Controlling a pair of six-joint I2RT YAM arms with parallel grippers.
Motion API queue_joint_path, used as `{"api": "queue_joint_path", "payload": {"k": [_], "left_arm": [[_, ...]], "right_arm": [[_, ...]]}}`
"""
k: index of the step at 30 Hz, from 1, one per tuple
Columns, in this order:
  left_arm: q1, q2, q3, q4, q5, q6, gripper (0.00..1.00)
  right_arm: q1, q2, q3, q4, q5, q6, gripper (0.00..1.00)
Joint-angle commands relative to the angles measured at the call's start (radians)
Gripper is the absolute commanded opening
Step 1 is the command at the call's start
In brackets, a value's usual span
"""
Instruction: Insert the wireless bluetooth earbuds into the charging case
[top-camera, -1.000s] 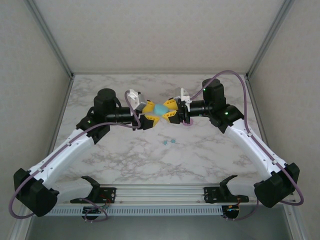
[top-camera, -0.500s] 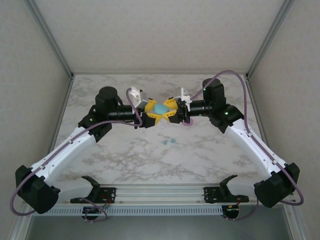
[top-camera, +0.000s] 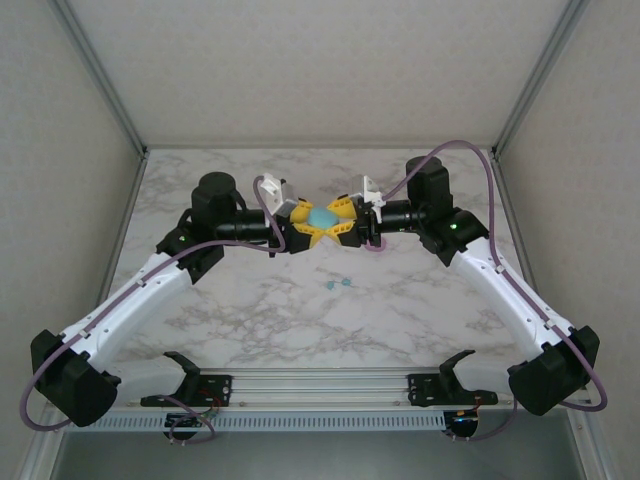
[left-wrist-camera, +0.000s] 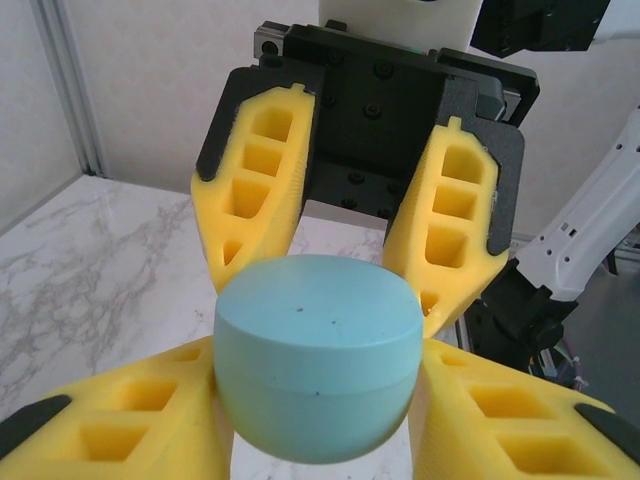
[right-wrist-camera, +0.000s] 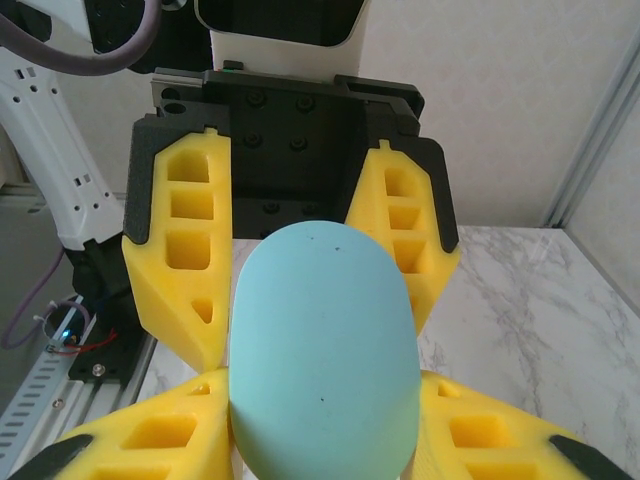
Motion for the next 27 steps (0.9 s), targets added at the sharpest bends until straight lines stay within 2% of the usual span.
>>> {"api": "queue_joint_path", "payload": {"k": [1, 11, 15, 23, 27], "left_arm": [[-0.019, 0.0, 0.033, 0.018, 0.021, -0.002, 0.45], [-0.019, 0.002, 0.038, 0.02, 0.031, -0.014, 0.52], [-0.02, 0.0, 0.04, 0.016, 0.04, -0.014, 0.5], [-0.021, 0.013, 0.052, -0.022, 0.047, 0.017, 0.33], [-0.021, 0.006, 0.052, -0.067, 0.034, 0.062, 0.26]], "right_arm": [[0.004, -0.002, 0.01, -0.021, -0.007, -0.015, 0.32], [0.004, -0.005, 0.01, -0.029, -0.003, -0.032, 0.32], [0.004, -0.008, 0.009, -0.032, -0.003, -0.041, 0.32], [0.003, -0.005, 0.018, -0.029, -0.001, -0.033, 0.33], [0.002, -0.009, 0.025, -0.034, 0.019, -0.014, 0.39]]}}
